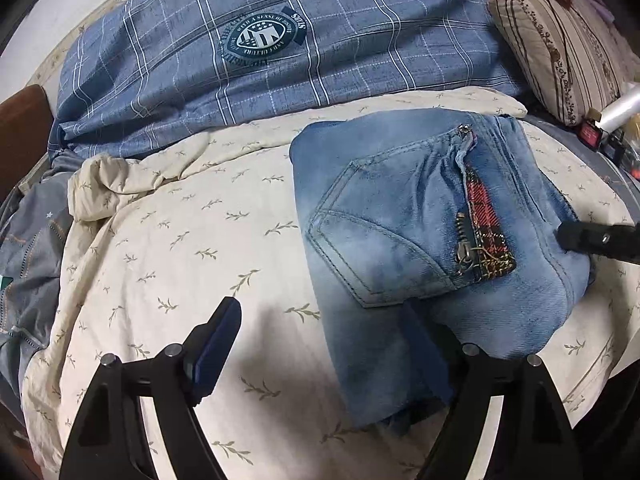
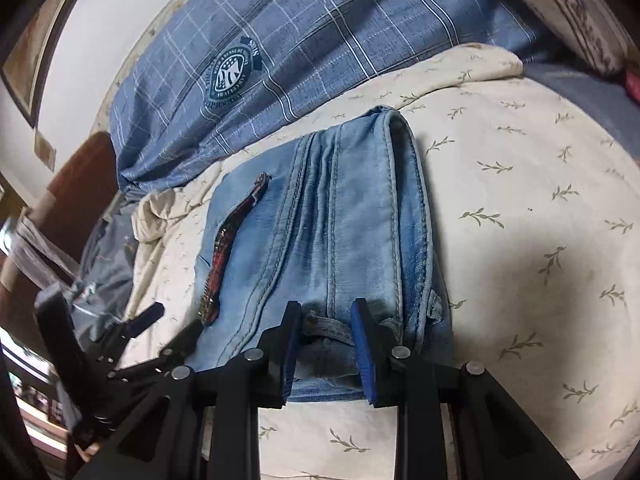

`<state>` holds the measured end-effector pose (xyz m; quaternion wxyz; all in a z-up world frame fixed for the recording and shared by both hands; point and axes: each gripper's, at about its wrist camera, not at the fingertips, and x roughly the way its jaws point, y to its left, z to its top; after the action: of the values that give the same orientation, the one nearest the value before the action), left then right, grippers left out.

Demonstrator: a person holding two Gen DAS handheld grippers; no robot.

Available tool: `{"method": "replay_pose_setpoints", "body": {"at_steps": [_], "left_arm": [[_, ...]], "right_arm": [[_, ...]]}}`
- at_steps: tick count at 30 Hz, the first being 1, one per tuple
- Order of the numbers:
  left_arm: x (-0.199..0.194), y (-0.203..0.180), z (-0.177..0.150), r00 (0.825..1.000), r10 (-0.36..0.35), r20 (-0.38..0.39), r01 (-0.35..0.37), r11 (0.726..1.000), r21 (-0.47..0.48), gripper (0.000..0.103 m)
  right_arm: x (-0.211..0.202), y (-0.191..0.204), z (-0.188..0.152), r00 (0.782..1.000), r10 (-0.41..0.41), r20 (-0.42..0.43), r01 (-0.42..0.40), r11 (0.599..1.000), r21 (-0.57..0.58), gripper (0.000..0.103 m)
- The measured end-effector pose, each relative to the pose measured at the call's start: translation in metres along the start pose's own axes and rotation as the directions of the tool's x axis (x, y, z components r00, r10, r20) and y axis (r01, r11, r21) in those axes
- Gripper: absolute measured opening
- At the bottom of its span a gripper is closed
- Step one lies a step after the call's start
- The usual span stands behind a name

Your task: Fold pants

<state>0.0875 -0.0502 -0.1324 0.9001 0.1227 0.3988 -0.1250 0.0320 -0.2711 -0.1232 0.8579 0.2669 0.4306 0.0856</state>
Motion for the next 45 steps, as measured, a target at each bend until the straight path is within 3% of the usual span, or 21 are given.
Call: {"method": "replay_pose_setpoints", "body": {"at_steps": [3, 6, 9, 13, 17, 23, 29, 35, 36, 39, 45], "left_arm": [[-0.008, 0.008, 0.003, 0.999, -0.023, 0.038, 0.025, 0.999, -0.039, 0.084], [-0.018, 0.021, 0.009, 0.995, -0.036, 0.089, 0.045, 0.994, -0.095, 0.084], [-0.021, 0.031, 0.010, 0.994, -0.041, 0.100, 0.054, 0.990, -0.133, 0.084], [-0.018, 0.030, 0.011, 0.995, -0.042, 0.089, 0.053, 0.990, -0.130, 0.084], [-0.019, 0.018, 0.010, 0.996, -0.019, 0.090, 0.025, 0.997, -0.068, 0.084], [-0.004, 0.002, 0.002, 0.999, 0.028, 0.020, -0.028, 1.000, 0.010, 0.084], [-0.009, 0.000, 0.003, 0.997, 0.058, 0.057, -0.060, 0.998, 0.029, 0.084], [-0.017, 0.015, 0.008, 0.995, 0.067, 0.077, -0.063, 0.997, -0.054, 0.084], [-0.017, 0.018, 0.009, 0.994, 0.069, 0.081, -0.063, 0.996, -0.066, 0.084], [-0.021, 0.029, 0.011, 0.993, 0.071, 0.098, -0.059, 0.991, -0.121, 0.085], [-0.027, 0.042, 0.012, 0.990, 0.079, 0.117, -0.057, 0.982, -0.179, 0.088]], "right_arm": [[-0.012, 0.001, 0.004, 0.998, 0.027, 0.048, -0.028, 0.999, 0.016, 0.029], [-0.028, 0.008, 0.007, 0.991, -0.019, 0.134, 0.022, 0.999, -0.026, 0.029], [-0.036, 0.008, 0.009, 0.985, -0.015, 0.172, 0.019, 1.000, -0.024, 0.029], [-0.035, 0.006, 0.012, 0.988, -0.001, 0.157, 0.004, 1.000, -0.020, 0.029], [-0.026, 0.014, 0.009, 0.993, -0.009, 0.114, 0.016, 0.998, -0.057, 0.029], [0.005, 0.016, -0.001, 0.995, -0.097, -0.014, 0.095, 0.989, -0.111, 0.030], [-0.004, 0.013, 0.001, 0.998, -0.062, 0.008, 0.062, 0.995, -0.082, 0.030], [-0.032, 0.011, 0.005, 0.990, -0.014, 0.137, 0.023, 0.998, -0.061, 0.031], [-0.035, 0.014, 0.006, 0.987, -0.021, 0.160, 0.030, 0.998, -0.057, 0.035], [-0.046, 0.012, 0.007, 0.972, -0.031, 0.234, 0.035, 0.999, -0.015, 0.073], [-0.047, 0.010, 0.010, 0.970, -0.033, 0.240, 0.031, 0.999, 0.011, 0.073]]}}
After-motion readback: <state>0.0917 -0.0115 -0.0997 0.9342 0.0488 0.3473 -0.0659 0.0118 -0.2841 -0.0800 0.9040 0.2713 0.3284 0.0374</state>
